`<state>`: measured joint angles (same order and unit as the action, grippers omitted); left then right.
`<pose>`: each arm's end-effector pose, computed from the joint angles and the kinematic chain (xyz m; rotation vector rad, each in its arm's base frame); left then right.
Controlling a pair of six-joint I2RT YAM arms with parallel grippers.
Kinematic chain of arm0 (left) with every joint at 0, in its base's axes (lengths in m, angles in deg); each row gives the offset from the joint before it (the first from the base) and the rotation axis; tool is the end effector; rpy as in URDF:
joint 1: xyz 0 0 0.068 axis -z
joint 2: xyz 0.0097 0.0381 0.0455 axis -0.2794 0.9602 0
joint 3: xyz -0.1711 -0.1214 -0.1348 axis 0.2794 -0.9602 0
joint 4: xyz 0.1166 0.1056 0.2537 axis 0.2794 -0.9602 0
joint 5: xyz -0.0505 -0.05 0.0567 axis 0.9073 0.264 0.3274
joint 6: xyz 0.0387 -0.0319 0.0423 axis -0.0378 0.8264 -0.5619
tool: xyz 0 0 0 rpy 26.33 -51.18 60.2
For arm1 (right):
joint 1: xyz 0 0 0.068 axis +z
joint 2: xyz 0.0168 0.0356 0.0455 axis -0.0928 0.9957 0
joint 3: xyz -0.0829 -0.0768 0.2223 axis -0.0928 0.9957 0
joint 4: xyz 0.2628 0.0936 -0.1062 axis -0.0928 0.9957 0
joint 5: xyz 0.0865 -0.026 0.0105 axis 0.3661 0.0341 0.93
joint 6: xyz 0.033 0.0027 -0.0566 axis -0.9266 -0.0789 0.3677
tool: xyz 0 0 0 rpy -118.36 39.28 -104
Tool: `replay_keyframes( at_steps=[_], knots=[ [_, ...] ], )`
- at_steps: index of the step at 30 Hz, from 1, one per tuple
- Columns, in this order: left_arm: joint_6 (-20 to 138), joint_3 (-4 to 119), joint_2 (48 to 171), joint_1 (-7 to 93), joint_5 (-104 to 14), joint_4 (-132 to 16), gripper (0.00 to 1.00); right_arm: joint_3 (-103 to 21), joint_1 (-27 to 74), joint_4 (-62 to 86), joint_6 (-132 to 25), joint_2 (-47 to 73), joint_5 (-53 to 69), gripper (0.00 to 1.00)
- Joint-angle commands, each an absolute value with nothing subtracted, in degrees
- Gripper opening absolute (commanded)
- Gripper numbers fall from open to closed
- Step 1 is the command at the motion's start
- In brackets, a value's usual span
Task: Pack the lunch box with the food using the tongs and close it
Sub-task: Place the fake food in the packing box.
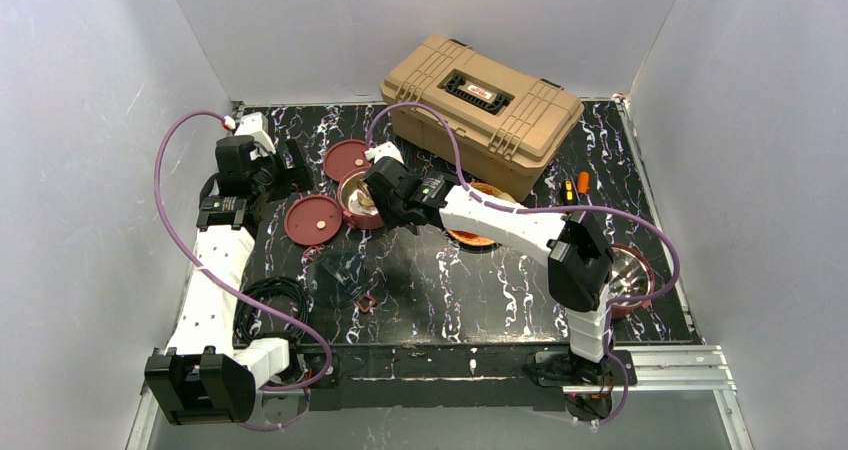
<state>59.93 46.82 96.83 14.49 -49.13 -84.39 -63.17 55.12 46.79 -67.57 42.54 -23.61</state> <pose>0.3083 0.0055 0.3273 -0.2078 2.0058 -0.2009 0.2532 0.4039 0.2442 -0.6086 2.2408 0.2071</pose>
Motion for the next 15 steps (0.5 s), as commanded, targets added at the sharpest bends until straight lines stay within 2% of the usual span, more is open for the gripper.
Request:
replay_keyframes(
  at_steps=[1, 8, 15],
  knots=[
    [59.83, 47.82, 96.65, 14.73, -48.83, -84.82, 0.98, -65.24, 55.15, 44.77, -67.07, 37.59, -23.17, 0.53],
    [57.45, 49.02, 96.30, 14.73, -52.72, -86.77, 0.98, -59.82, 55.15, 45.21, -66.80, 28.16, -23.37, 0.53],
    [57.58, 48.77, 96.25, 14.73, -52.24, -86.36, 0.98, -55.05, 55.01, 55.48, -66.82, 21.55, -34.14, 0.54]
  ],
)
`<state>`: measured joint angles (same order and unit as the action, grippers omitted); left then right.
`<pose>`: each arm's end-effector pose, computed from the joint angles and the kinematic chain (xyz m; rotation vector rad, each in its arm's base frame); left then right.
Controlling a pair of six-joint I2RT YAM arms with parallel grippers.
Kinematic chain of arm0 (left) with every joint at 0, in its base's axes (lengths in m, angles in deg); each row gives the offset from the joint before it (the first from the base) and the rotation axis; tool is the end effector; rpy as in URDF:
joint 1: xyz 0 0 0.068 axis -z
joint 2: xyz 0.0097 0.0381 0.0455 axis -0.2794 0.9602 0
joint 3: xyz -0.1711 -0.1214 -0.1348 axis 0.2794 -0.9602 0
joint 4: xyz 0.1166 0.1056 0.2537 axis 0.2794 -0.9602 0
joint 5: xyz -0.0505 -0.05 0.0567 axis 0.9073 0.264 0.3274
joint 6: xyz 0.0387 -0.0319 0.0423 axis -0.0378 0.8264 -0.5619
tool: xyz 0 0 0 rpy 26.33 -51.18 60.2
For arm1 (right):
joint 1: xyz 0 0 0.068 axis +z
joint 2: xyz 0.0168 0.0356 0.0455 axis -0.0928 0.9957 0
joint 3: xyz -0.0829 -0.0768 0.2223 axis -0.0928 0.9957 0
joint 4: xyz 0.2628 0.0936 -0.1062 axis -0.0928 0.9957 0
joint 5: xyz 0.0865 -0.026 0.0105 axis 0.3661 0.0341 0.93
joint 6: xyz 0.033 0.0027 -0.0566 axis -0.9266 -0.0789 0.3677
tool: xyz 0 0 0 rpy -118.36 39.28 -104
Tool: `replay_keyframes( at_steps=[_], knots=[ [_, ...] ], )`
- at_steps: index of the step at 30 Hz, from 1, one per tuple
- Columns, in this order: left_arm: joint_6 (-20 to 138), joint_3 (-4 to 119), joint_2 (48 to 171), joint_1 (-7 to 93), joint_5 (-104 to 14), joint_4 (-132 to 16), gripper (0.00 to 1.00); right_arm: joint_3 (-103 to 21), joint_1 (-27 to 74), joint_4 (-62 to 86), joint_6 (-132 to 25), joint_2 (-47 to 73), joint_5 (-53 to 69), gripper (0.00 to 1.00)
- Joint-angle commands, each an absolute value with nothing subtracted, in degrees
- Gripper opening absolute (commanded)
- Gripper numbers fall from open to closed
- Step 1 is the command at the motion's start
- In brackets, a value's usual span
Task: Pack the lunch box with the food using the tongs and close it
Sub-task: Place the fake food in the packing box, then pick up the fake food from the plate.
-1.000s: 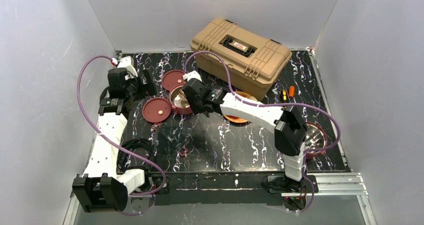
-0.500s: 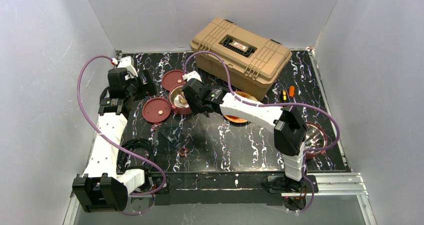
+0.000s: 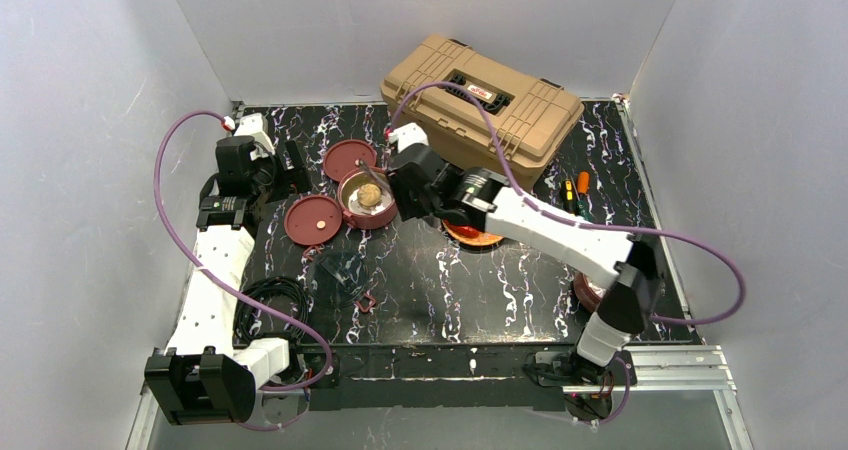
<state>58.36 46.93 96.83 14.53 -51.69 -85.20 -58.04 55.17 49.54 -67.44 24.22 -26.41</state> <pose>0.3076 0.0075 0.3264 -0.2094 2.0161 -0.1384 0.2216 0.3442 0.3426 -0.4944 2.0997 0.3007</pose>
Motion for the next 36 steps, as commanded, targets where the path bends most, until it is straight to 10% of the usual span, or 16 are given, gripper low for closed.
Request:
replay_keyframes(
  at_steps=[1, 36],
  knots=[
    [57.64, 48.75, 96.20, 14.73, -52.06, -86.34, 0.98, -53.78, 54.86, 56.69, -66.91, 21.17, -35.03, 0.55],
    [57.82, 49.75, 97.52, 14.73, -51.48, -87.41, 0.98, -45.66, 54.36, 64.61, -70.76, 24.18, -38.26, 0.53]
  ],
)
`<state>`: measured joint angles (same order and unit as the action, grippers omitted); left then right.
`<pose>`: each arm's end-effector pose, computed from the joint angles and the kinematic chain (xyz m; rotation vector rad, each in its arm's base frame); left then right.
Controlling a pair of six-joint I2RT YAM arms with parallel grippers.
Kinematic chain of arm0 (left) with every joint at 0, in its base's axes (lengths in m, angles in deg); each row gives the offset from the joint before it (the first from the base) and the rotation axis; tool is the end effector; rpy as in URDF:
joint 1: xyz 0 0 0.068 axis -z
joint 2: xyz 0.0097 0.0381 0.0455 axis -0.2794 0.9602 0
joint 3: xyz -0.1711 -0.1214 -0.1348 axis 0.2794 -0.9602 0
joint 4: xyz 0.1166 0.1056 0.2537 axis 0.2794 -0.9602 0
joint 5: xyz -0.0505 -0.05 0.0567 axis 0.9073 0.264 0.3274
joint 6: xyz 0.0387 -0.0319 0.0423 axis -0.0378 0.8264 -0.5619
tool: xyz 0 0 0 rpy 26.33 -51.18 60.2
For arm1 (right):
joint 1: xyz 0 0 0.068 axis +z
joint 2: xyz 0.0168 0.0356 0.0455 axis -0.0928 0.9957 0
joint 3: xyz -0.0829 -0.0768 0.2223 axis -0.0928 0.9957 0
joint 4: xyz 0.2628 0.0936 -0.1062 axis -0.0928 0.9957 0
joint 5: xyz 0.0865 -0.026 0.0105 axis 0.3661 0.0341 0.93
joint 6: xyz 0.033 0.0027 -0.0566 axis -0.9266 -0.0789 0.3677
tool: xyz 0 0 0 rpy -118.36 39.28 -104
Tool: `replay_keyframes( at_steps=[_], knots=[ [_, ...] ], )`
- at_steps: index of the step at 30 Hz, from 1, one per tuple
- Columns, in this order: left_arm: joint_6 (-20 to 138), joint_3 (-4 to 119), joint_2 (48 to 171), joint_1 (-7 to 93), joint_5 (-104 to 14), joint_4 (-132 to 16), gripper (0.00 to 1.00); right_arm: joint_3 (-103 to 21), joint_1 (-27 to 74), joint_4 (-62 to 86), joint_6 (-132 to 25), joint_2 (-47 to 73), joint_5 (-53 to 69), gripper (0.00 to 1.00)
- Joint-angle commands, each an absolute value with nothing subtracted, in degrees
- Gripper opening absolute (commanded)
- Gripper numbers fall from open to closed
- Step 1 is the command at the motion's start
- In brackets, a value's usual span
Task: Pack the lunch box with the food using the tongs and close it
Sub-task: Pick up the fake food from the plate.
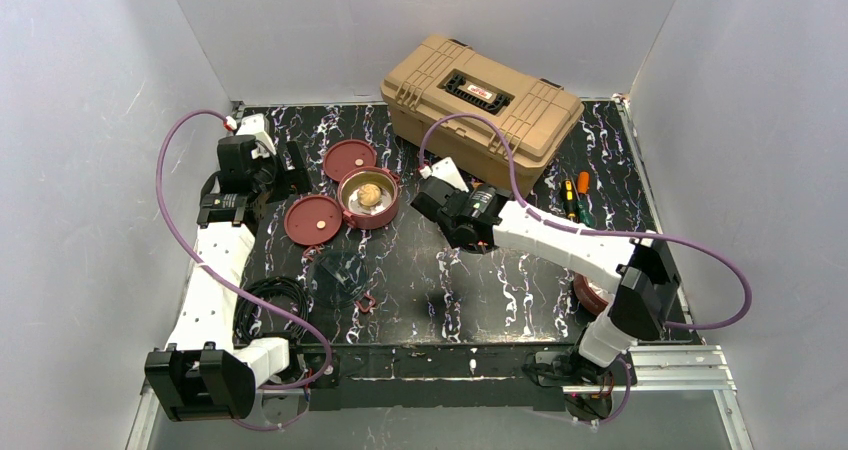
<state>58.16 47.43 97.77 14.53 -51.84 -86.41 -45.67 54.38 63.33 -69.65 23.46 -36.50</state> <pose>0.3099 0.0077 0.3228 -0.2111 2.0448 -0.1321 0.2132 0.3035 0.2546 -0.5678 2.3023 -0.2153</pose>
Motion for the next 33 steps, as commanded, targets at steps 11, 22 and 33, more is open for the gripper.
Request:
replay_keyframes(
  at_steps=[11, 22, 33],
  knots=[
    [57.95, 49.76, 98.07, 14.73, -51.14, -87.50, 0.98, -45.87, 54.36, 66.11, -71.39, 25.19, -40.59, 0.41],
    [57.99, 49.88, 98.73, 14.73, -51.17, -87.76, 0.98, -45.03, 54.37, 61.30, -70.43, 18.24, -39.40, 0.24],
    [61.68, 59.22, 100.20, 14.73, -46.43, -87.82, 0.98, -53.07, 54.44, 50.65, -67.32, 22.00, -23.87, 0.24]
  ],
)
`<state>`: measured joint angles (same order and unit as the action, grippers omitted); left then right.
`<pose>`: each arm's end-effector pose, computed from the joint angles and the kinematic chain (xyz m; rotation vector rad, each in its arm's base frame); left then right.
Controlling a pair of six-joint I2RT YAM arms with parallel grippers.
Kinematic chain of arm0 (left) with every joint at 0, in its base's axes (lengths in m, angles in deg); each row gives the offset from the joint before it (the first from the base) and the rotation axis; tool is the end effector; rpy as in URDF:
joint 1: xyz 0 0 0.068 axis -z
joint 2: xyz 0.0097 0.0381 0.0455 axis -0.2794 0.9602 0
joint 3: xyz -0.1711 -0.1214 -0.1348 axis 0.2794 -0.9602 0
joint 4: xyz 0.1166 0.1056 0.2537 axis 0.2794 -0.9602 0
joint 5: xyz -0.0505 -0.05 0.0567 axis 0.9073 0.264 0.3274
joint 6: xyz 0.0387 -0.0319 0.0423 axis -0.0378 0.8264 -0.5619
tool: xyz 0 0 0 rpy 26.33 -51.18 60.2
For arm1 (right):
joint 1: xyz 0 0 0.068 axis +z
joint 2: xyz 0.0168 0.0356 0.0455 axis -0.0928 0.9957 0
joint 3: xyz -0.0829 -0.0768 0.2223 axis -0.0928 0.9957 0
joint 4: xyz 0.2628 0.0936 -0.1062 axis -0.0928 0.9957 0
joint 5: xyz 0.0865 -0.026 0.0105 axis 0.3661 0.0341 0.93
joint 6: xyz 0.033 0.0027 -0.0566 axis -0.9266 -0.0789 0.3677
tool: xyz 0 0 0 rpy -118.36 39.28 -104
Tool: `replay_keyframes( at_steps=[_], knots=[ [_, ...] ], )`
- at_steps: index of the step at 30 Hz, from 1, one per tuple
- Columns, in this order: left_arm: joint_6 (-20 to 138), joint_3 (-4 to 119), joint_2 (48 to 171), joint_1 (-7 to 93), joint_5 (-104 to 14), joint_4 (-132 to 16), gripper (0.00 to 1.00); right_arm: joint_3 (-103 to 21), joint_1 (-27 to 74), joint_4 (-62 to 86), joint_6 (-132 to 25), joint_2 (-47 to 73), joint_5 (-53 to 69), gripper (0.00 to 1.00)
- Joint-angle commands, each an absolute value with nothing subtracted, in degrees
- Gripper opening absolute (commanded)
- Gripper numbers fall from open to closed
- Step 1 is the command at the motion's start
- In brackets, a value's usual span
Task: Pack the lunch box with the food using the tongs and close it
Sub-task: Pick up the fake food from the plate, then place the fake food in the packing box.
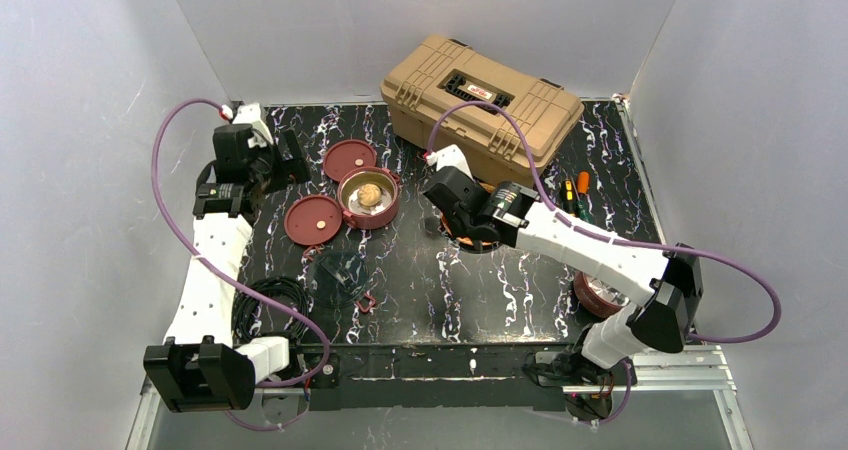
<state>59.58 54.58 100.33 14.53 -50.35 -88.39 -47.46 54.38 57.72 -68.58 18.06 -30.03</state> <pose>0.3170 0.0066 0.3552 -0.2138 2.0000 -0.1762 0.2081 0.3043 0.3023 -0.5292 2.2298 0.0718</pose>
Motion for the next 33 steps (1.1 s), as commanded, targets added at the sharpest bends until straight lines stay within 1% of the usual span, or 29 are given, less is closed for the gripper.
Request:
replay_keyframes(
  at_steps=[1, 4, 8, 12, 19, 23, 27, 33],
  knots=[
    [61.93, 59.93, 100.78, 14.73, -45.79, -87.69, 0.98, -53.92, 54.44, 50.06, -67.32, 23.42, -22.73, 0.24],
    [61.02, 60.45, 102.19, 14.78, -46.07, -87.63, 0.98, -55.77, 54.53, 47.26, -66.86, 26.09, -19.86, 0.24],
    [59.13, 53.11, 100.89, 14.73, -49.88, -84.01, 0.98, -58.62, 54.55, 45.57, -66.24, 28.86, -17.53, 0.24],
    [58.53, 52.45, 100.15, 14.95, -50.67, -85.34, 0.98, -60.32, 54.54, 45.79, -66.09, 31.67, -16.35, 0.24],
    [59.03, 52.55, 100.17, 14.92, -49.86, -85.48, 0.98, -61.92, 54.53, 48.88, -65.72, 34.89, -18.05, 0.24],
    [59.18, 52.49, 100.14, 14.96, -49.69, -85.48, 0.98, -62.52, 54.53, 49.52, -65.87, 35.95, -19.76, 0.27],
    [59.41, 52.45, 100.14, 14.91, -49.74, -85.57, 0.98, -63.54, 54.53, 50.69, -66.01, 36.85, -20.72, 0.33],
    [59.53, 52.51, 100.00, 14.91, -49.29, -85.57, 0.98, -63.38, 54.55, 51.62, -66.31, 37.10, -21.50, 0.50]
  ],
)
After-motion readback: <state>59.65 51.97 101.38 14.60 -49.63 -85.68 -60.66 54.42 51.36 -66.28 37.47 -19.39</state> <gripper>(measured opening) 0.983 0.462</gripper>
